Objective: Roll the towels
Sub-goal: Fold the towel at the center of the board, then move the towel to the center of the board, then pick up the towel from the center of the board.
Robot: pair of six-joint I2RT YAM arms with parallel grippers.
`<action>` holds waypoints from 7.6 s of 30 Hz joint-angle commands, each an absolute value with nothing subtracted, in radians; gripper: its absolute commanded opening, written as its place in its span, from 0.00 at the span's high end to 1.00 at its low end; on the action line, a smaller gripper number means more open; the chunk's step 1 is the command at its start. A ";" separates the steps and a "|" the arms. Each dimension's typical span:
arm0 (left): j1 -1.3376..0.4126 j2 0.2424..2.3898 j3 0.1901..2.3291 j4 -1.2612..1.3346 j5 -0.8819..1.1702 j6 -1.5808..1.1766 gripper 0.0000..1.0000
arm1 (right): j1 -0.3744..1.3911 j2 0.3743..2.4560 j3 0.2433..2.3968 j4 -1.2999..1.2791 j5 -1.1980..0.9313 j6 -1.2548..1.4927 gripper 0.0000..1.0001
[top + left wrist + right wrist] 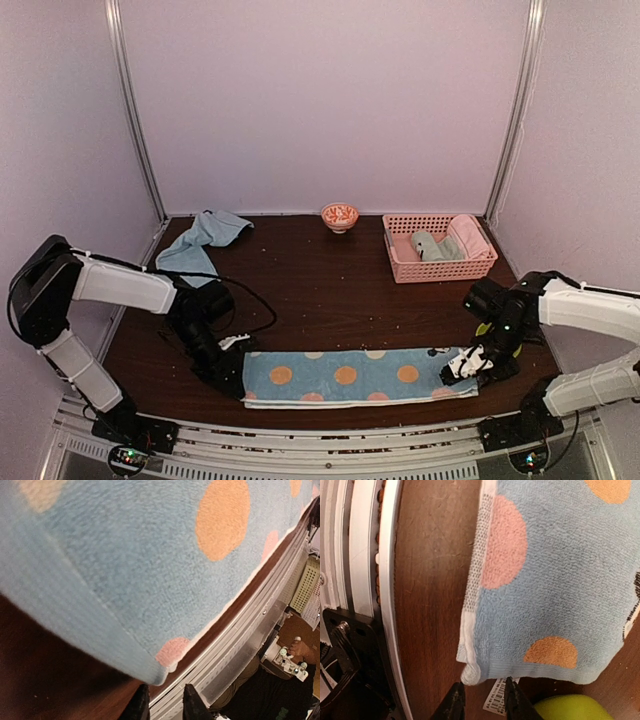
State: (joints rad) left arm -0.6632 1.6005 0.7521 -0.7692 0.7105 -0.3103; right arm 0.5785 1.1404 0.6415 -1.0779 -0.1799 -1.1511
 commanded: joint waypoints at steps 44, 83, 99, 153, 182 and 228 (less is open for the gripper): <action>-0.526 1.758 0.890 -0.552 0.100 -0.460 1.00 | 0.603 1.783 1.016 -0.574 0.040 -0.643 0.92; -0.540 1.577 0.749 -0.434 0.236 -0.429 1.00 | 0.543 1.765 1.056 -0.636 -0.118 -0.425 0.88; -0.697 1.518 0.678 -0.465 0.245 -0.535 1.00 | 0.457 1.807 1.034 -0.658 0.055 -0.475 0.87; -0.715 1.372 0.650 -0.275 -0.030 -0.536 0.54 | 0.207 1.823 1.193 -0.721 -0.292 -0.252 0.66; -0.715 1.417 0.627 -0.257 -0.032 -0.534 0.55 | 0.204 1.656 1.099 -0.669 -0.335 -0.310 0.65; -0.715 1.449 0.640 -0.279 -0.038 -0.528 0.56 | 0.215 1.790 0.989 -0.552 -0.292 -0.263 0.85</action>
State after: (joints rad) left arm -0.7170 1.4368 0.6254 -0.2874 -0.0303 -0.5331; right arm 0.2138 1.7592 1.0199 -0.5312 -0.3210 -0.2562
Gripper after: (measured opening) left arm 0.439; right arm 0.199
